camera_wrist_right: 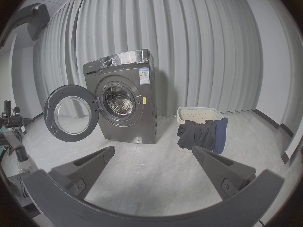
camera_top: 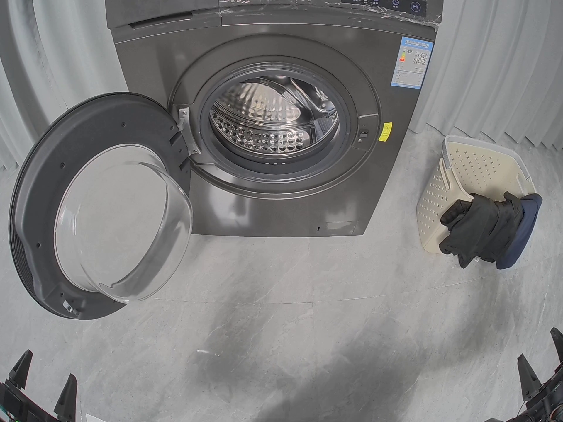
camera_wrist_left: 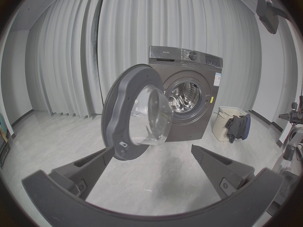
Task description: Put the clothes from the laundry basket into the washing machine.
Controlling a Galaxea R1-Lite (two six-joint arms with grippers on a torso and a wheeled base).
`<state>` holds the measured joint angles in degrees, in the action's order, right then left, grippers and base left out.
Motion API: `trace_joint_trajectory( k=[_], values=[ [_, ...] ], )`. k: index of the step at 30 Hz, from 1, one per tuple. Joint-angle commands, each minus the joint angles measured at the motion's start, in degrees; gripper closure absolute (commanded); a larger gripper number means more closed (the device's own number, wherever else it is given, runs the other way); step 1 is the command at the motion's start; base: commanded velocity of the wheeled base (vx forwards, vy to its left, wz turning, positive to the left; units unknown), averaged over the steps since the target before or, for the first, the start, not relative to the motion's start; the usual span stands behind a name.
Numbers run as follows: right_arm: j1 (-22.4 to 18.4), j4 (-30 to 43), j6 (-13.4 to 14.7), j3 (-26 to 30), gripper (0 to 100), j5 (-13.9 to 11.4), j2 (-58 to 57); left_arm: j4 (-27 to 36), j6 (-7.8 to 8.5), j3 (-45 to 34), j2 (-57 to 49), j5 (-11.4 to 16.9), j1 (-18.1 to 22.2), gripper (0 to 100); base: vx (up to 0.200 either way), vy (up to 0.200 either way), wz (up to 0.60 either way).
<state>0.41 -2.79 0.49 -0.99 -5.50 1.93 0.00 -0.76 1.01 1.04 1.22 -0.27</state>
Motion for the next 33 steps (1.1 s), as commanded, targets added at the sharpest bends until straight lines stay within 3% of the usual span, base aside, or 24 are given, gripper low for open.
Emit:
trace_joint_trajectory(
  k=[1,2,3,6,15,33],
  values=[
    [-0.4,1.6,0.0,1.0,0,2.2,-1.9,0.0,-0.04,-0.9,-0.9,0.0,0.0,0,0.0,-0.2,0.0],
    [-0.3,2.2,0.0,1.0,0,3.5,-1.8,0.0,-0.04,-0.9,-0.9,0.0,-0.1,0,0.0,-0.2,0.0],
    [-0.3,3.9,0.9,0.8,0,6.8,-1.8,0.0,-0.04,-0.9,-0.9,0.0,0.0,0,0.0,-0.2,0.0],
    [-0.4,3.1,0.4,0.9,0,5.8,-1.9,0.0,0.05,-0.9,-0.9,0.0,0.0,0,0.0,-0.2,0.0],
    [-0.4,3.0,0.0,1.0,0,5.7,-1.9,0.0,-0.04,-0.9,-0.9,0.0,0.0,0,0.0,0.0,0.0],
    [-0.4,3.1,0.0,1.0,0,5.7,-1.9,0.0,-0.04,-0.9,-0.9,0.0,0.0,0,0.0,-0.2,0.0]
  ],
)
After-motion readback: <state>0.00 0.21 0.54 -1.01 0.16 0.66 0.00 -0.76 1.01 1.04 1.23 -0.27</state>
